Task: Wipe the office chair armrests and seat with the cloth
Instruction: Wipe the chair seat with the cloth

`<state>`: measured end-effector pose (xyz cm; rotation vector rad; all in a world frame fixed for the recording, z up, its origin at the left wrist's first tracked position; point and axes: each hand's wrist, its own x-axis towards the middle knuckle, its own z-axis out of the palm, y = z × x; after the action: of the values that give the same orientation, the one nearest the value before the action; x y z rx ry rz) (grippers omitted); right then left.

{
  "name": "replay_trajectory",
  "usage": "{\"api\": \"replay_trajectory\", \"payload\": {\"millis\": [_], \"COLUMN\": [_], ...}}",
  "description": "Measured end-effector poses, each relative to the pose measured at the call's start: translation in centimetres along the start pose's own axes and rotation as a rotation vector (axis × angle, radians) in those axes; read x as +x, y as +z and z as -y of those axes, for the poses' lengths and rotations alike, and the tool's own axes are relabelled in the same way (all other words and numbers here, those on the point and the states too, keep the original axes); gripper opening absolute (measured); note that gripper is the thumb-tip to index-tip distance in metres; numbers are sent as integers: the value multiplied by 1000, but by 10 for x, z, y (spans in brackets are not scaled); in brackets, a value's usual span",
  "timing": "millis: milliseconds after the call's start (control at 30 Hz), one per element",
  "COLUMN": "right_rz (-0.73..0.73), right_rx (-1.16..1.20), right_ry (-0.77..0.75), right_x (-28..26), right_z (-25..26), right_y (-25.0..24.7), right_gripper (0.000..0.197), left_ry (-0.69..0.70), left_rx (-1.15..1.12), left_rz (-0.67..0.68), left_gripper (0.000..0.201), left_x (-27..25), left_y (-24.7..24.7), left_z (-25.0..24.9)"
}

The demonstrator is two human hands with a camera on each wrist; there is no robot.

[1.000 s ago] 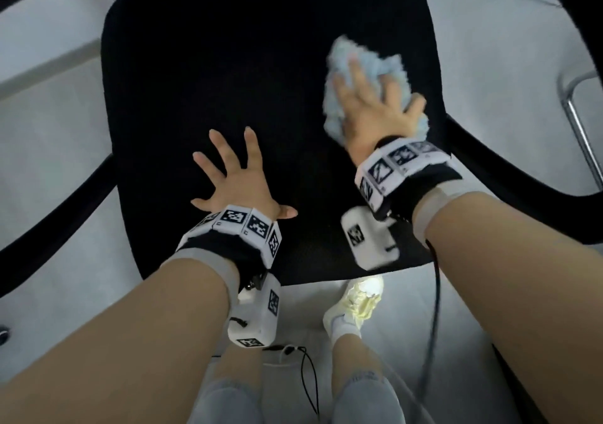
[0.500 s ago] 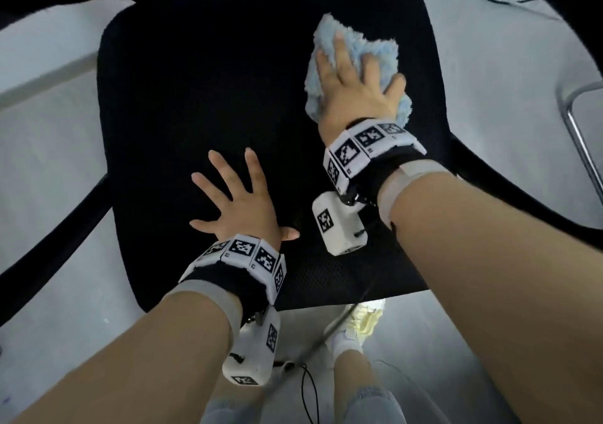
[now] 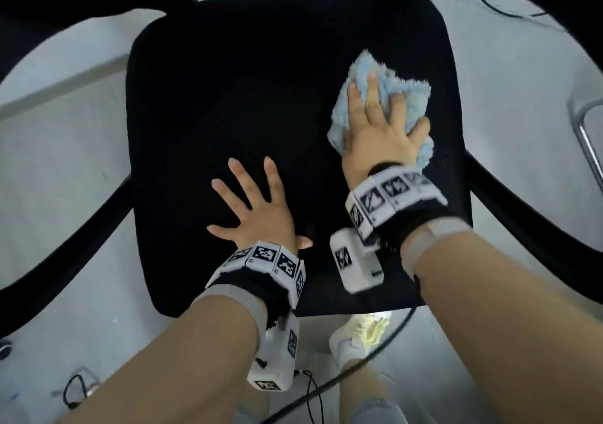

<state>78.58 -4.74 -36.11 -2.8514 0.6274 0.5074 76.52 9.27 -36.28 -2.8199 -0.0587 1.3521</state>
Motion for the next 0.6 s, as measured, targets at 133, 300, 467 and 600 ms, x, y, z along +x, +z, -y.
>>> {"api": "replay_trajectory", "payload": {"millis": [133,300,467,600], "right_rz": [56,20,20,51], "right_rx": [23,91,51,24], "right_ry": [3,19,8,-14], "right_x": [-34,19,-22,-35], "right_z": [-9,-9,-10,-15], "right_y": [8,-10,1,5], "right_gripper": [59,58,59,57], "left_ry": [2,20,16,4], "left_rx": [13,28,24,20], "left_rz": [0,-43,-53,-56], "left_gripper": [137,138,135,136], "left_x": [0,1,-1,0], "left_y": [-1,2,5,4], "left_z": [0,0,3,-2]}}
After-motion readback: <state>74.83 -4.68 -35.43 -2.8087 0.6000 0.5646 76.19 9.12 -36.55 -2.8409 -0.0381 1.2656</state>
